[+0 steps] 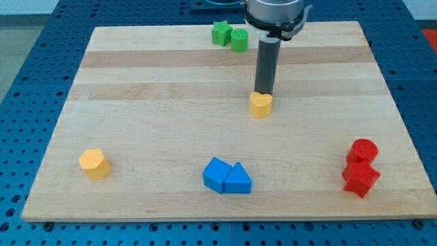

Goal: Place the yellow heart right side of the yellow hexagon

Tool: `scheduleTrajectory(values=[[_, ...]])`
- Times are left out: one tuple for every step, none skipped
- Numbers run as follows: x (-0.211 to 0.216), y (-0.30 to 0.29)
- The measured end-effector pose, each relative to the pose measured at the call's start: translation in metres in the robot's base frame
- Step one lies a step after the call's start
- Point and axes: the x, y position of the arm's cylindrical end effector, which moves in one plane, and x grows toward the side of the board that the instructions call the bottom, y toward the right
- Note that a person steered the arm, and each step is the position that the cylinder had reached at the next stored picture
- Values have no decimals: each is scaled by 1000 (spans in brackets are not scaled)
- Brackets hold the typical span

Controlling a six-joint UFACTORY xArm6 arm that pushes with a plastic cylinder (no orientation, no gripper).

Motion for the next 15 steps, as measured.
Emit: scheduleTrajectory(values=[[15,0],[33,1],[41,17],[50,37],[56,31],[56,4],[56,-30],[65,-51],[77,-51],[77,-29],[84,-6],[97,-10],[96,-41],[96,-75],[96,-111]])
